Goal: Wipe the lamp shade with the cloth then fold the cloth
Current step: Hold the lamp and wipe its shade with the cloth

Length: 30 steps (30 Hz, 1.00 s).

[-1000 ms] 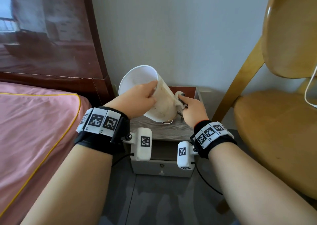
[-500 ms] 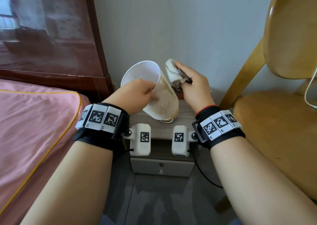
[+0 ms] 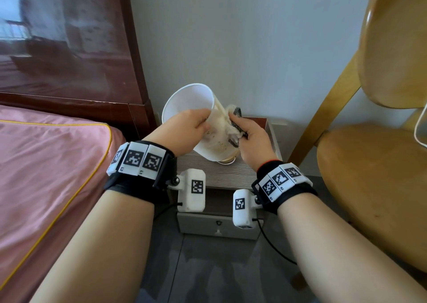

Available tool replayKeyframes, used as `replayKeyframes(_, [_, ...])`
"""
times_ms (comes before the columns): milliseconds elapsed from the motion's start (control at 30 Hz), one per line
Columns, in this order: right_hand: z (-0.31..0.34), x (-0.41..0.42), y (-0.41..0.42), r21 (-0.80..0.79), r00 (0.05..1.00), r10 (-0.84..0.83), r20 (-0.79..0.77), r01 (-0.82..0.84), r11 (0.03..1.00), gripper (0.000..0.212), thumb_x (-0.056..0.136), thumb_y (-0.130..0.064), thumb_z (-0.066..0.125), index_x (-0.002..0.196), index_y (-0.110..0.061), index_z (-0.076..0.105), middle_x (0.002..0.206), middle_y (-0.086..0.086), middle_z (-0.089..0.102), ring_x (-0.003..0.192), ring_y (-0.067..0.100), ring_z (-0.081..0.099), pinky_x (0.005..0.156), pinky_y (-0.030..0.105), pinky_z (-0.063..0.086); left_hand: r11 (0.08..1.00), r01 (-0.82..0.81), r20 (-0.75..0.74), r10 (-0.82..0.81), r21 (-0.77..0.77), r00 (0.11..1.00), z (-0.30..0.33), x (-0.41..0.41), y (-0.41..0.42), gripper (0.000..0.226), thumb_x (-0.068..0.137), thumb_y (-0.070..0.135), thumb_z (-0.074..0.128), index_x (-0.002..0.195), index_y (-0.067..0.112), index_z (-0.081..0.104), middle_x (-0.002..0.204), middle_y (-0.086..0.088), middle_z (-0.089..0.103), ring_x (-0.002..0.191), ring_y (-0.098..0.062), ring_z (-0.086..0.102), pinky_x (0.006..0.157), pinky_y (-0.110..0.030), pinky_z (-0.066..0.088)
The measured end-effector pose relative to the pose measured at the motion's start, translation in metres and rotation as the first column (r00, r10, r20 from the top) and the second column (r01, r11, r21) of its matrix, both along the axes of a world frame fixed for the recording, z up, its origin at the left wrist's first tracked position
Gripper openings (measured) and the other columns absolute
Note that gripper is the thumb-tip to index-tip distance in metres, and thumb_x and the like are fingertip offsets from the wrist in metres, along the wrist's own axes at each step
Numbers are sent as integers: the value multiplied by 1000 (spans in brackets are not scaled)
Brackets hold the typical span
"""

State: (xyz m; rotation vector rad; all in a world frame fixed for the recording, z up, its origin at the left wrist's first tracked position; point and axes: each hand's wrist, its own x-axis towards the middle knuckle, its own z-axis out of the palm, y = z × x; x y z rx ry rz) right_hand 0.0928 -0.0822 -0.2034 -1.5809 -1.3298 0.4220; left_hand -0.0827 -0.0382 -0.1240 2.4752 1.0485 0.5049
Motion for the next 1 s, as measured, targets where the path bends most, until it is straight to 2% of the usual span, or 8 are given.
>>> replayKeyframes(100, [-10, 12, 0, -184, 980, -12, 201, 50, 982, 58, 93, -1, 42, 144, -27, 40, 123, 3, 55, 106, 15, 53, 93, 23, 40, 1000, -19, 21, 19, 5, 1000, -1, 1, 1, 20, 100, 20, 41, 91, 7, 54, 84, -9, 59, 79, -27, 53, 75, -37, 45])
replayKeyframes(167, [-15, 18, -1, -304, 948, 21, 317, 81, 949, 56, 93, -5, 44, 146, -24, 36, 120, 7, 59, 108, 23, 57, 96, 32, 45, 1000, -19, 40, 19, -1, 999, -2, 1, 1, 21, 100, 20, 41, 91, 7, 54, 82, -8, 60, 79, -26, 54, 75, -37, 45])
replayKeyframes(267, [-13, 20, -1, -346, 933, 23, 360, 110, 932, 51, 90, -5, 45, 140, -17, 44, 119, 13, 61, 111, 32, 57, 96, 39, 46, 1000, -11, 54, 11, 0, 998, -3, 1, 2, 23, 99, 21, 43, 85, 7, 54, 72, -2, 54, 68, -20, 48, 66, -33, 40])
replayKeyframes(333, [-5, 20, 0, -349, 961, 9, 275, 91, 933, 46, 89, 0, 45, 134, -9, 49, 119, 19, 62, 109, 37, 58, 95, 43, 46, 999, -28, 52, 27, 18, 998, -4, 0, 4, 29, 99, 23, 45, 76, 7, 53, 64, -1, 49, 58, -16, 42, 58, -31, 35])
replayKeyframes(500, [21, 21, 2, -143, 989, -121, 90, 133, 981, 47, 87, -9, 48, 132, -19, 56, 122, 12, 64, 107, 28, 61, 95, 33, 47, 983, -143, 64, 137, 114, 989, -6, -1, 9, 45, 99, 28, 44, 56, 20, 35, 53, 3, 37, 49, -14, 35, 48, -29, 26])
replayKeyframes(667, [44, 7, 5, 119, 993, -114, 30, 110, 987, 58, 85, 0, 43, 134, -30, 54, 133, 1, 59, 120, 13, 54, 102, 24, 41, 988, -126, 50, 122, 90, 991, -8, 5, 10, 33, 103, 23, 35, 73, 13, 43, 61, 3, 42, 54, -11, 39, 49, -23, 28])
replayKeyframes(833, [49, -11, 4, 274, 991, -34, 133, -4, 962, 65, 82, 14, 39, 136, -18, 52, 126, 6, 59, 114, 14, 53, 94, 6, 36, 997, -68, 53, 66, 34, 996, -10, 9, 10, 25, 103, 20, 34, 89, 9, 51, 66, 4, 45, 58, -13, 41, 52, -22, 32])
replayKeyframes(1000, [33, -21, 3, 212, 986, 59, 153, -91, 973, 72, 79, 20, 37, 140, -16, 47, 130, 13, 56, 120, 24, 51, 105, 36, 41, 999, -31, 90, 30, 19, 996, -14, 11, 11, 30, 104, 26, 31, 90, 11, 53, 65, 5, 46, 57, -10, 42, 52, -23, 32])
